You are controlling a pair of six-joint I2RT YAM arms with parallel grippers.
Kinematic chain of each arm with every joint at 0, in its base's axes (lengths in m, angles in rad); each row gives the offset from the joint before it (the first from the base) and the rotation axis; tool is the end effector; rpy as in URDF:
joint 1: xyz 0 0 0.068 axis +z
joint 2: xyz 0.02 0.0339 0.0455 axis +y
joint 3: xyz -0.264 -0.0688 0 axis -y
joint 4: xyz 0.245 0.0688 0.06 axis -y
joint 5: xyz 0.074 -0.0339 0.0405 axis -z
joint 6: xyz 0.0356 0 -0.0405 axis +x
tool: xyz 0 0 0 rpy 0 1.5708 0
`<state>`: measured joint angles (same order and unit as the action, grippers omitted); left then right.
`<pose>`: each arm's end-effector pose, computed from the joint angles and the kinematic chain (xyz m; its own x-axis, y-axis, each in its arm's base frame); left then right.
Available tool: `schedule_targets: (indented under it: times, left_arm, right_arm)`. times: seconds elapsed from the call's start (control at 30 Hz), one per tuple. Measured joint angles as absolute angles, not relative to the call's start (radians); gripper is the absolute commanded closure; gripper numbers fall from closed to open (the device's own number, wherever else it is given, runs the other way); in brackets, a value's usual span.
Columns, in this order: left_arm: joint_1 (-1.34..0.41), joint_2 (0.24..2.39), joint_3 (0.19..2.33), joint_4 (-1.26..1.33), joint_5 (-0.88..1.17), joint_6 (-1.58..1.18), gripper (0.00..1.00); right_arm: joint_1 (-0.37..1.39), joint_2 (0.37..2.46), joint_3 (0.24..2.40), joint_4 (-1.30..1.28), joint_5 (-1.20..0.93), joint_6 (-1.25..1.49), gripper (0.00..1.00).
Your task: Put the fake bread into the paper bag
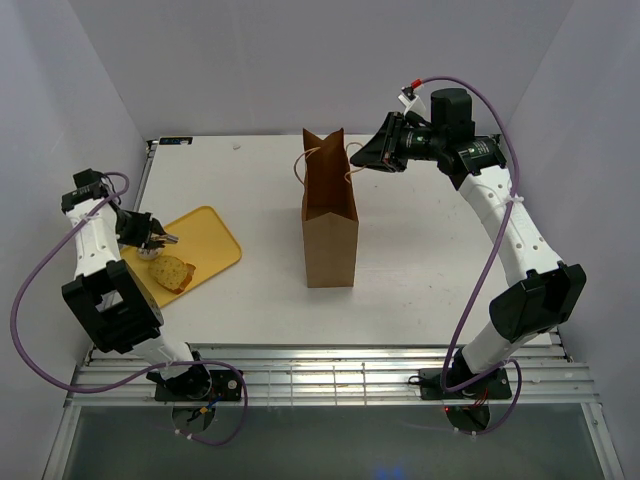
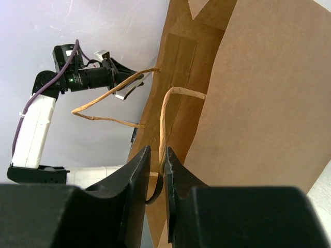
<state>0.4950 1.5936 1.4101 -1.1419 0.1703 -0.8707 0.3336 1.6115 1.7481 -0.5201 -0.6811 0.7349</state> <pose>0.2707 0.1393 0.2859 -0.2196 -0.9751 -0.0308 -0.9311 0.2189 -0.2917 0.3324 0.1389 0.4320 -0.8028 0.2731 -0.5300 -0.3610 0.4849 0.7966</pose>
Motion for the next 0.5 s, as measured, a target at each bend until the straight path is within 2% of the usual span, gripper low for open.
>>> schedule_targets:
  times: [0.03,0.13,0.17,0.27,0.5]
  left_arm:
    - [0.495,1.594,1.404,-1.136,0.173,-0.869,0.74]
    - [0.494,1.594,1.394,-1.127,0.178,-0.865,0.84]
    - [0.494,1.594,1.393,-1.126,0.178,-0.865,0.92]
    - [0.494,1.593,1.392,-1.121,0.179,-0.865,1.00]
    - [0.495,1.576,1.382,-1.116,0.179,-0.874,1.00]
  right_arm:
    - [0.333,1.611,1.745,-0.519,-0.681,0.735,0.77]
    - [0.333,1.610,1.738,-0.520,-0.681,0.735,0.77]
    - [0.333,1.610,1.737,-0.521,-0.681,0.735,0.77]
    - [0.333,1.610,1.737,-0.520,-0.681,0.735,0.77]
    - [0.333,1.599,1.737,-0.520,-0.680,0.735,0.77]
